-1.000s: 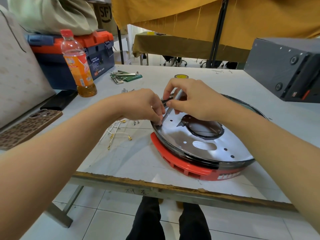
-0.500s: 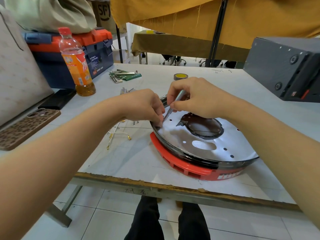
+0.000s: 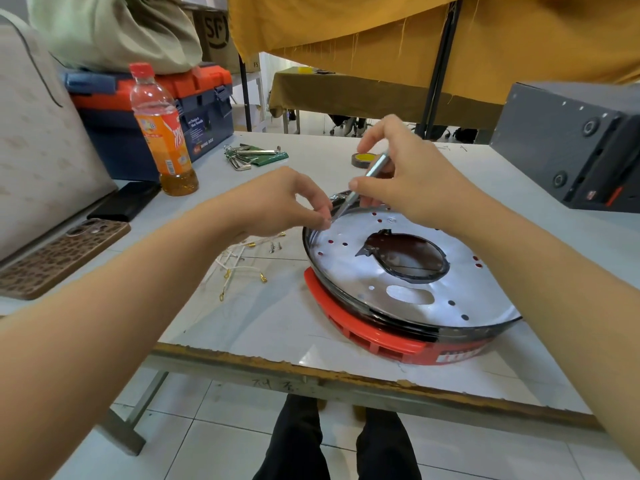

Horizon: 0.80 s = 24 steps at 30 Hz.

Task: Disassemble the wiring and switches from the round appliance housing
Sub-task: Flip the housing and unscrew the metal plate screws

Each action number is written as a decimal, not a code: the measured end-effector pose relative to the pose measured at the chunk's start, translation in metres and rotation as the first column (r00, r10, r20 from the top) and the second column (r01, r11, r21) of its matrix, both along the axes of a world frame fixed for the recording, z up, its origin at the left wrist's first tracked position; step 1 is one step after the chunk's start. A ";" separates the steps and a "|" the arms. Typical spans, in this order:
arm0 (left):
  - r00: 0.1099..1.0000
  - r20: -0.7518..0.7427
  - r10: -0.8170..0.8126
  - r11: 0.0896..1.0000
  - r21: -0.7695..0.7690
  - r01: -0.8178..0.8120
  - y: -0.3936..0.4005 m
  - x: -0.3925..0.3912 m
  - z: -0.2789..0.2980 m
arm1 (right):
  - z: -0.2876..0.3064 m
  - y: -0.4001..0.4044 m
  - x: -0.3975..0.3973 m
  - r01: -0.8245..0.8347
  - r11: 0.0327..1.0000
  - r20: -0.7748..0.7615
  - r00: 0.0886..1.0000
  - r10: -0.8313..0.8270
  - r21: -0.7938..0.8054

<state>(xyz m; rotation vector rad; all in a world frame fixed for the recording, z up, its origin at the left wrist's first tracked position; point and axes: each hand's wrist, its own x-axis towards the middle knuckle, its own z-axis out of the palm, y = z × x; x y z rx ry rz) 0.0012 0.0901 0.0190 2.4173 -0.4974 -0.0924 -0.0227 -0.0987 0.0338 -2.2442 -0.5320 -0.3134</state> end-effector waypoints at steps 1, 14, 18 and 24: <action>1.000 0.009 0.017 1.000 -0.021 -0.017 0.003 0.000 0.002 | 0.001 0.000 -0.001 0.014 1.000 0.001 1.000 -0.014 0.020; 0.986 0.065 0.154 0.987 0.025 -0.156 0.058 -0.002 -0.021 | 0.000 -0.007 0.002 0.070 0.954 -0.184 0.983 -0.016 0.292; 0.985 0.095 0.147 0.983 0.097 -0.156 0.055 0.002 -0.038 | -0.003 -0.011 0.003 0.118 0.977 -0.174 0.981 -0.087 0.180; 0.967 0.240 0.085 0.976 0.174 -0.130 0.043 0.003 -0.051 | -0.009 -0.012 0.004 0.129 0.987 -0.157 0.981 -0.112 0.099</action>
